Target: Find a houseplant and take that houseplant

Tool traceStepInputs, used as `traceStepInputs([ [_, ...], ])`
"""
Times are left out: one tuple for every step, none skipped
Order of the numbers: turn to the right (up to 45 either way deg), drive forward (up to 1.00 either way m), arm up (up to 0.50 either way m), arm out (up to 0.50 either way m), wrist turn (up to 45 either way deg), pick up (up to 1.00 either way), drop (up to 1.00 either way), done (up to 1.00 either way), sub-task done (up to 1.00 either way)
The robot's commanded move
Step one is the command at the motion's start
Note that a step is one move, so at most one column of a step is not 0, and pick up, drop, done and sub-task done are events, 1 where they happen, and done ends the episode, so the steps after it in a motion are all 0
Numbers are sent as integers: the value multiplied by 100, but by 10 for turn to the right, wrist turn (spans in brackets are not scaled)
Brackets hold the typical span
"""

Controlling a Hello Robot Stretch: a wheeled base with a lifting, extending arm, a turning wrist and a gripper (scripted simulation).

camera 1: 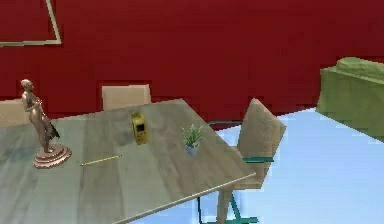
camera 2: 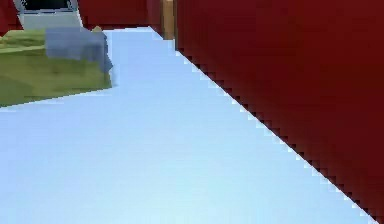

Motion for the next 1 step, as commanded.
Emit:
traceStepInputs([
  [270, 0, 0, 0, 0, 0, 0, 0, 0],
])
